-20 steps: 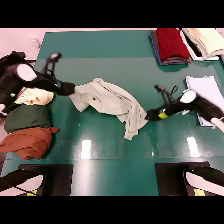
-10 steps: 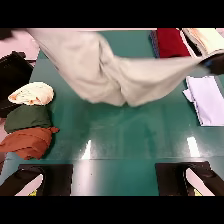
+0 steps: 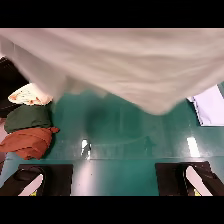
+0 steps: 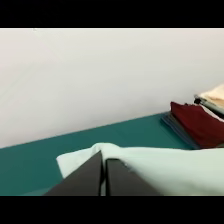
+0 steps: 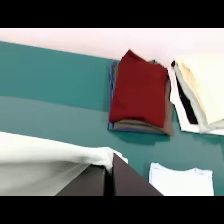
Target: Fold the shirts.
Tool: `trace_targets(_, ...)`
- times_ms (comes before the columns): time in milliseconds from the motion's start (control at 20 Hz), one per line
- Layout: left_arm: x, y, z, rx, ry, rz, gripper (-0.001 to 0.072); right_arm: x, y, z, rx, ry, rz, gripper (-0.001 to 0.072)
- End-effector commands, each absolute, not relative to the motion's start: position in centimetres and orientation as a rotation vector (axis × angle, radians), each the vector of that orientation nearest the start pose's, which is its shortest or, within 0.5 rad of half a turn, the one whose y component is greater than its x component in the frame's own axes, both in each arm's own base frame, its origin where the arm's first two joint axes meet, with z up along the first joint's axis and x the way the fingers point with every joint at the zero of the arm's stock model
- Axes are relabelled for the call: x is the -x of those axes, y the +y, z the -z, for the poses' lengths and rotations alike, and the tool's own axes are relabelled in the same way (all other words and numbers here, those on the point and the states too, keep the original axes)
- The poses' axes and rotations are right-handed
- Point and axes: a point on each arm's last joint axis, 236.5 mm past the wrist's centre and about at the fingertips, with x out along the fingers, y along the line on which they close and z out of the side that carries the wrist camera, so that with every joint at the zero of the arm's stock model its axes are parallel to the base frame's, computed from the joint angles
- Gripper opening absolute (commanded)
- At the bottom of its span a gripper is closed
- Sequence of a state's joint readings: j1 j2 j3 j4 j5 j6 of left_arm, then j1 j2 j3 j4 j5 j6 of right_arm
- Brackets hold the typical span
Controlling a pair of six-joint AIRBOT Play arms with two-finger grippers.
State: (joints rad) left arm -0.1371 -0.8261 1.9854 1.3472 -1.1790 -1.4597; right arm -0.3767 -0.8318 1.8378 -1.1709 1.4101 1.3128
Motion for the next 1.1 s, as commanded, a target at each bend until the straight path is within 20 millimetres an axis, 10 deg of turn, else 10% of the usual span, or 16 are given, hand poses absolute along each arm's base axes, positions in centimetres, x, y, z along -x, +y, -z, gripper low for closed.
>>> trace_targets(0, -28.8, -10.9, -45.6, -0.012, 0.253, 0.433, 0.0025, -30.9, -1.5, -38.7, -0.004, 0.48, -0.092, 0.0018)
trace_targets(200, -39.2, -13.6, -32.9, 0.008, 0.651, 0.486, 0.0025, -37.7, -1.4, -26.3, -0.074, 0.828, -0.11, 0.0018)
trace_targets(450, -49.1, -14.0, -15.1, 0.011, 1.02, 0.443, 0.0027, -41.7, -0.4, -10.9, -0.094, 1.214, -0.126, 0.0019)
trace_targets(500, -50.1, -13.6, -12.3, 0.015, 1.071, 0.419, 0.0186, -42.5, -0.3, -9.2, -0.1, 1.245, -0.13, 0.0024)
trace_targets(550, -50.7, -13.0, -10.6, 0.028, 1.105, 0.388, 0.0527, -43.2, -0.4, -8.2, -0.107, 1.263, -0.128, 0.0165)
trace_targets(600, -51.1, -11.8, -9.8, 0.049, 1.121, 0.343, 0.0547, -43.9, -0.5, -7.8, -0.112, 1.272, -0.126, 0.0389)
trace_targets(900, -48.3, -3.9, -12.5, 0.133, 1.137, 0.218, 0.0542, -42.7, 0.3, -11.2, -0.204, 1.214, -0.186, 0.0385)
trace_targets(1050, -44.4, -2.6, -9.9, 0.185, 1.182, 0.176, 0.0543, -39.9, 1.6, -11.5, -0.232, 1.191, -0.235, 0.0385)
